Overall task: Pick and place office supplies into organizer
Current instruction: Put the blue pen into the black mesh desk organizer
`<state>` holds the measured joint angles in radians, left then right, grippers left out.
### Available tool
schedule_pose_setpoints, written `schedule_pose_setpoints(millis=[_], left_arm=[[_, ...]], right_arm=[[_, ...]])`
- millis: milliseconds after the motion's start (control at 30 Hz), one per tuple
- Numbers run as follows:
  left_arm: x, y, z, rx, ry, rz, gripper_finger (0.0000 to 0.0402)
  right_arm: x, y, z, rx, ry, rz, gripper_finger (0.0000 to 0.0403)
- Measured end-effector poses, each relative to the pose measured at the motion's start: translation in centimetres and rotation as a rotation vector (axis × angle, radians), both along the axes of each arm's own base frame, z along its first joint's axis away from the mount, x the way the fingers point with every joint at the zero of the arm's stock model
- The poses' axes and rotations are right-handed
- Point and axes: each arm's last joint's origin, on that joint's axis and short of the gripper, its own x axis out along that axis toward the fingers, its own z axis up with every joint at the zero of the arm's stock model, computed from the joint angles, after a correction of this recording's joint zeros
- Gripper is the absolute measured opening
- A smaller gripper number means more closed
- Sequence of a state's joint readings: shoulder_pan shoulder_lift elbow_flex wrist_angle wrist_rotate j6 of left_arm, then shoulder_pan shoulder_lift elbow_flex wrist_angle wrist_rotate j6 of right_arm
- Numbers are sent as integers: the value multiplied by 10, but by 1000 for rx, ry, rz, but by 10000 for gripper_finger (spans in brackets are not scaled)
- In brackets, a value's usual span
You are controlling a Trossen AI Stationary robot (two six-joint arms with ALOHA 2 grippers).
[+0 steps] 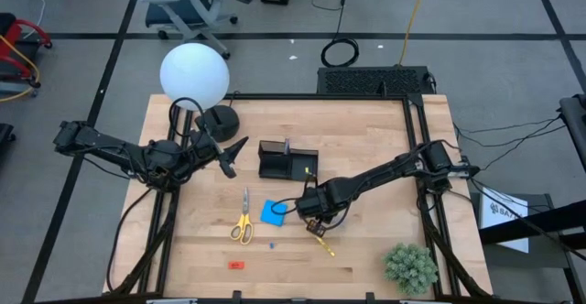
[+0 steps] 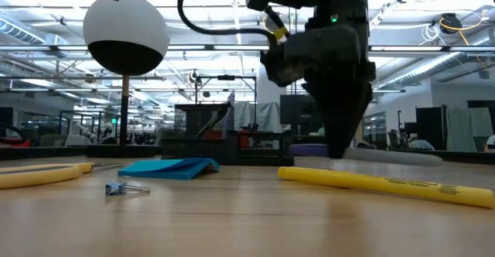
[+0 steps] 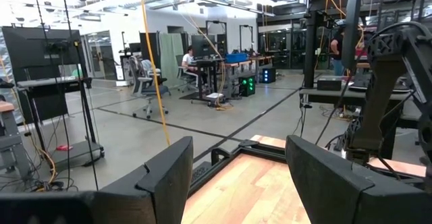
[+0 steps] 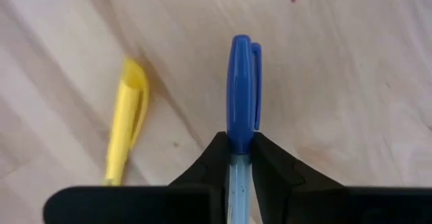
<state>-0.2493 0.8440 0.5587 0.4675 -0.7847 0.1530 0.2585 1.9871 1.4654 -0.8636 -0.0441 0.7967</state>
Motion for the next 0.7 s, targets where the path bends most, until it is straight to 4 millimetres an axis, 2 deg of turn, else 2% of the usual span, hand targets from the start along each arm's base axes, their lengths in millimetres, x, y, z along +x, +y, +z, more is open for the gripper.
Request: schedule_pose_setpoints(millis=[200, 400, 700], left_arm=[[0, 0, 0, 0, 0, 0, 244], [0, 0, 0, 0, 0, 0, 244], [0, 0, 0, 0, 0, 0, 244]], right_arm=[[-1, -5, 19, 12, -74, 39, 37], [1, -13, 42, -60, -208, 101, 34], [22, -32, 58, -127, -454, 194, 33]])
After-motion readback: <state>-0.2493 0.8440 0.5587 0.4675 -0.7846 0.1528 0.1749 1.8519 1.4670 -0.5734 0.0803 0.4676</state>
